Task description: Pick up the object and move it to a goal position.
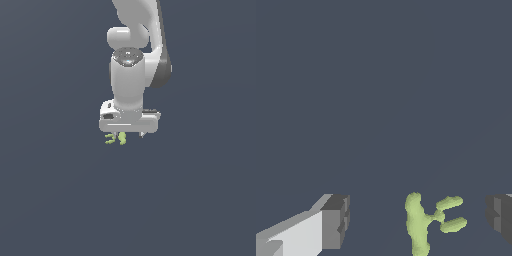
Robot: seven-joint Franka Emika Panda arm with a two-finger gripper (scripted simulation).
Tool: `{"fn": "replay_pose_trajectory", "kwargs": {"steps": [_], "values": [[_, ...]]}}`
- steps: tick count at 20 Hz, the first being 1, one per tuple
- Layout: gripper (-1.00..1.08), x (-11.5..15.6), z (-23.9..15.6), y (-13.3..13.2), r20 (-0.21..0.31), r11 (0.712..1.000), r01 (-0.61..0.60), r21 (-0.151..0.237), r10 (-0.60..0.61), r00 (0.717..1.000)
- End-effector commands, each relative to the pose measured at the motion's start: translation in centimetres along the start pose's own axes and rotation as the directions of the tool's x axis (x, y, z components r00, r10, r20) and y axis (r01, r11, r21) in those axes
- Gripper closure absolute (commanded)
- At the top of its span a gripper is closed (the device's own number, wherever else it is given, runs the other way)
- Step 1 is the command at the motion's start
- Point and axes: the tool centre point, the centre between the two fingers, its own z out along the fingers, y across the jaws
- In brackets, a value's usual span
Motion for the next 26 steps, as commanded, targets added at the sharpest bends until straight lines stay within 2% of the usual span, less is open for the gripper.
{"fn": "replay_pose_trajectory", "kwargs": {"steps": [1,10,16,26], "values": [[-0.92,0.0,0.0,0.0,0.0,1.0,0.0,0.0,0.0,1.0],[-0.92,0.2,-1.0,1.9,-0.02,0.999,0.015,-0.028,-0.015,1.0],[-0.92,0.2,-1.0,1.9,-0.02,1.0,0.012,-0.028,-0.012,1.0],[-0.92,-0.7,0.5,2.2,-0.013,0.993,-0.117,-0.018,0.116,0.993]]}}
